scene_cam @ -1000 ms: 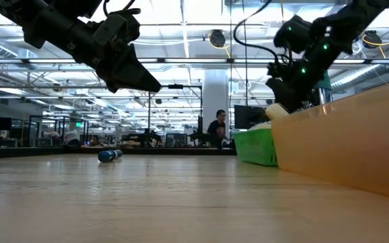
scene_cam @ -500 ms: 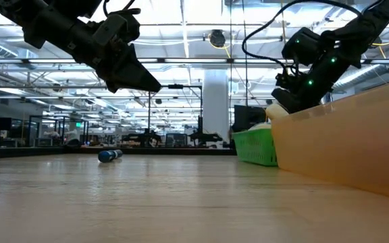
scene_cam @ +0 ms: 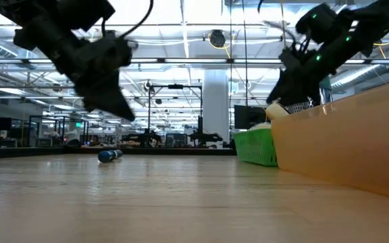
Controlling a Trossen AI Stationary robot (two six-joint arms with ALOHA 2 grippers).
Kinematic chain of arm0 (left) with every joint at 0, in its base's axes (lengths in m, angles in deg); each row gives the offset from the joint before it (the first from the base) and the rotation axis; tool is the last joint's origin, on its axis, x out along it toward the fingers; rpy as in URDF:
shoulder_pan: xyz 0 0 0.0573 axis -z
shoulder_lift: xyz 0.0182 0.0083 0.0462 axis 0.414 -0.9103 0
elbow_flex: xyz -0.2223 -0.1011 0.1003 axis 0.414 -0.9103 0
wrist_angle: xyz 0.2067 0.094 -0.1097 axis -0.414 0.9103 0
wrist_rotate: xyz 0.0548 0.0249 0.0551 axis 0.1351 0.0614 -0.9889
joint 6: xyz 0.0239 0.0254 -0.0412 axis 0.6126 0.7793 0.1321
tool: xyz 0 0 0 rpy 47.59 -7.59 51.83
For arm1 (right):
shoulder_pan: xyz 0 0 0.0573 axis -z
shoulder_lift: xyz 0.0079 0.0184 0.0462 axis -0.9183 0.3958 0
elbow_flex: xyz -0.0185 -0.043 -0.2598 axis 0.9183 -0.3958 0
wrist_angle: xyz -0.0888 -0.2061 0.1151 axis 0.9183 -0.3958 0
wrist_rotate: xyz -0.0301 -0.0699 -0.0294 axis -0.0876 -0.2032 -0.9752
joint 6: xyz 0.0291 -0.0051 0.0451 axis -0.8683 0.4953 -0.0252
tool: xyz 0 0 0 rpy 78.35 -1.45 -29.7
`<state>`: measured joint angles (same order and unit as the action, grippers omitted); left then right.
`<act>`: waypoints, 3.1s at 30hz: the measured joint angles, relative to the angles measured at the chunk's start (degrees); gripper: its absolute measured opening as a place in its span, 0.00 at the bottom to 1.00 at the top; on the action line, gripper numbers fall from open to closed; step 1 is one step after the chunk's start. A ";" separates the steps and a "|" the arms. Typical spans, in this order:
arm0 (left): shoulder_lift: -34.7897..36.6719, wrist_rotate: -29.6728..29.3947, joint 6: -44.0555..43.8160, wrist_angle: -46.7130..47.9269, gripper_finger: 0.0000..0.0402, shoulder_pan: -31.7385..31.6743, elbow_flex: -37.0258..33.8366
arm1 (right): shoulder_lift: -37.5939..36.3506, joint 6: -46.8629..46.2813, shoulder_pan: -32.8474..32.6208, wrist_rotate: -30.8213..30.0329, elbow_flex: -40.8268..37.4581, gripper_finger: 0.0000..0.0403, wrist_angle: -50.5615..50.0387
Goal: Pick & Place Food Item
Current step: Put the blue food coloring bottle into the blue bin
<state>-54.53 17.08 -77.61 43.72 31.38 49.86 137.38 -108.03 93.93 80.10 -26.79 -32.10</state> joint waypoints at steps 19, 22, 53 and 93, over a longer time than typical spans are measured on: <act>-1.76 -5.96 -33.67 17.09 0.61 -4.77 -0.04 | -10.05 0.56 -8.50 -2.48 0.02 0.46 -0.21; -4.00 -6.15 -37.55 18.46 0.62 -4.77 -0.04 | -10.05 1.10 -9.18 -4.26 0.04 0.46 -0.14; -9.92 -11.41 -27.62 16.00 0.18 -3.62 -0.07 | -9.35 0.74 -11.69 -4.09 0.09 0.46 3.40; -7.02 -2.02 11.08 -32.16 0.16 0.32 -0.07 | 31.45 8.40 -28.81 2.16 2.34 0.57 61.76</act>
<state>-61.54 15.06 -66.53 11.55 31.70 49.79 168.83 -99.62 65.12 82.26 -24.45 29.66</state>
